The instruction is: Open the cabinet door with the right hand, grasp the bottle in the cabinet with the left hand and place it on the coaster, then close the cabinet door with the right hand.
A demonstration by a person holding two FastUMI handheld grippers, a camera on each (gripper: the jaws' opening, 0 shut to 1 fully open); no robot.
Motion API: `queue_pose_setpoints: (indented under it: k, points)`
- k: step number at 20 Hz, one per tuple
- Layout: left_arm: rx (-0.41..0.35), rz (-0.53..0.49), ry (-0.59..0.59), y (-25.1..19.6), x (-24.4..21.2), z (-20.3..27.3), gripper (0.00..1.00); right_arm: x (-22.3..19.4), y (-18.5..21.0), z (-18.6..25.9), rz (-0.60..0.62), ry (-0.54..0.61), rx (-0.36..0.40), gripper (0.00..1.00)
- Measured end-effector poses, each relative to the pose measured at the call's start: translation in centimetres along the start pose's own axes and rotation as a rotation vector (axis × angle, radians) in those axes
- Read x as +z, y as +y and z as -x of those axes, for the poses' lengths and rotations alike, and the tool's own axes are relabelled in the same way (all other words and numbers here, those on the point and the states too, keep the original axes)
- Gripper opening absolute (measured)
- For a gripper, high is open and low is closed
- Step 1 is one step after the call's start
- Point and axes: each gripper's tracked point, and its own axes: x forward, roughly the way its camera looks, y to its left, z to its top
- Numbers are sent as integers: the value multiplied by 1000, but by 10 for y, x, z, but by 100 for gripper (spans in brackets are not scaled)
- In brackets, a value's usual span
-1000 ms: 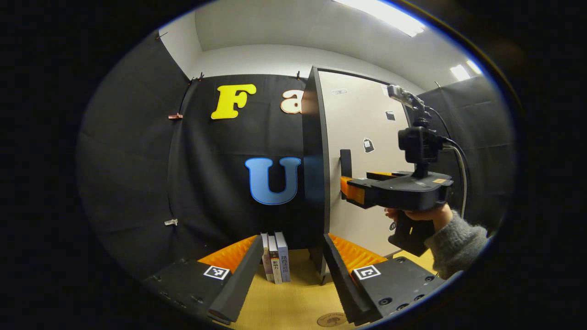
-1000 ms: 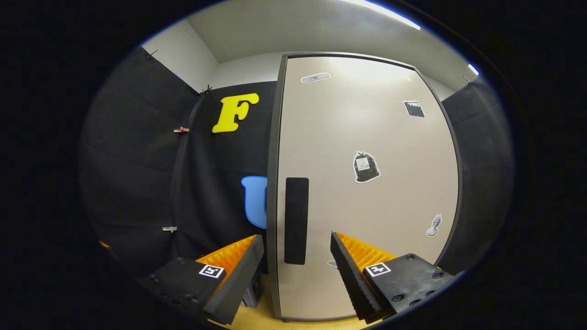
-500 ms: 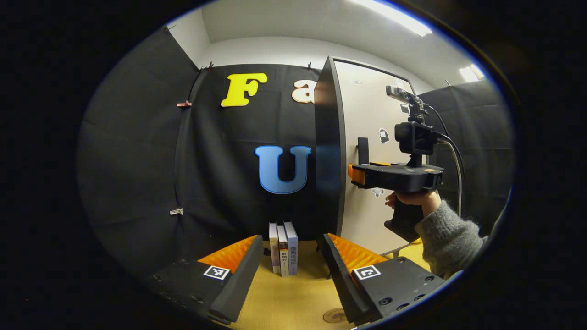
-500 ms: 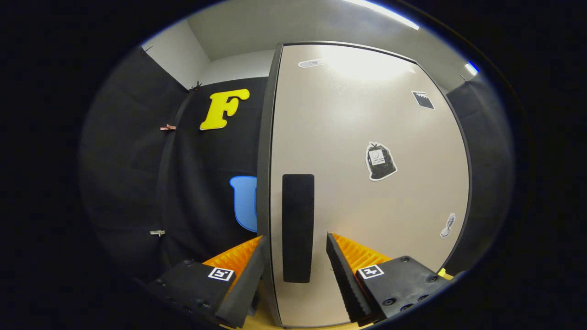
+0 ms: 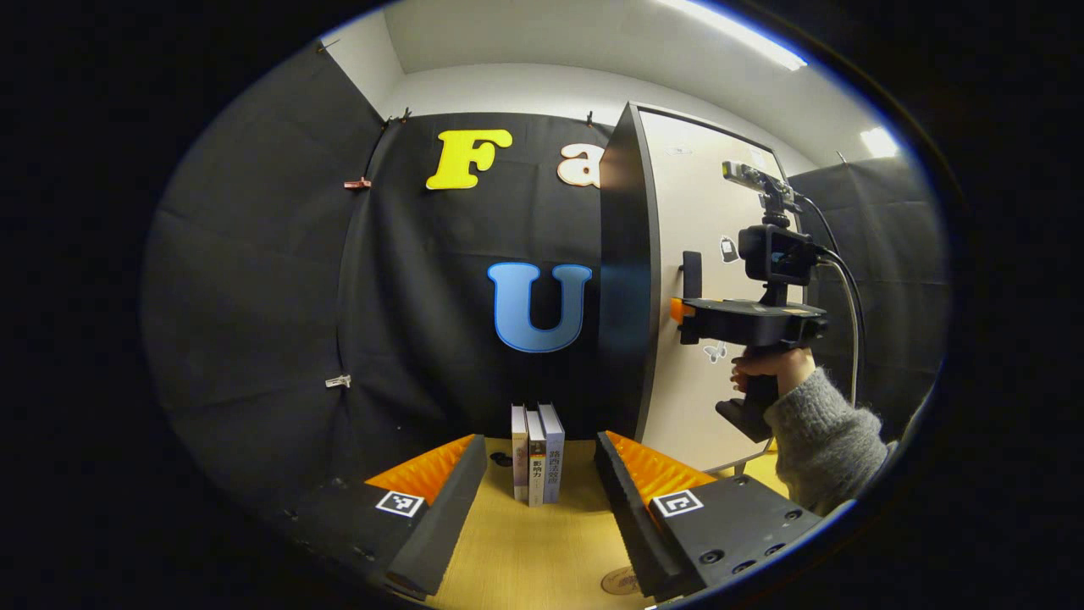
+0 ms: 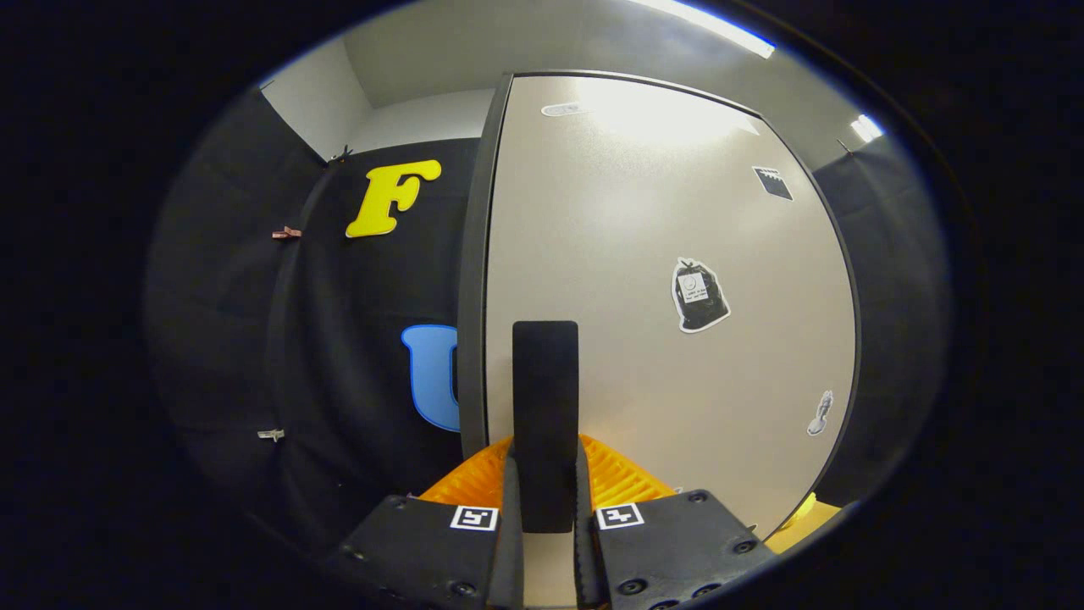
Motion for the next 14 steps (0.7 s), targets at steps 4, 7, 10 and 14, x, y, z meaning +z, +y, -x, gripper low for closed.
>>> queue_pose_setpoints:
  k: [4,7,10,14]
  points:
    - [9,1,-9,4,1,6,83,0,0,6,9,31,17,11]
    - [9,4,-18,7,5,0,83,3,2,22,8,48,50,11]
    - [-16,12,-21,0,12,-4,83,4,0,40,5,59,78,11]
    - [-49,8,-25,-18,12,4,83,8,-1,51,7,75,109,11]
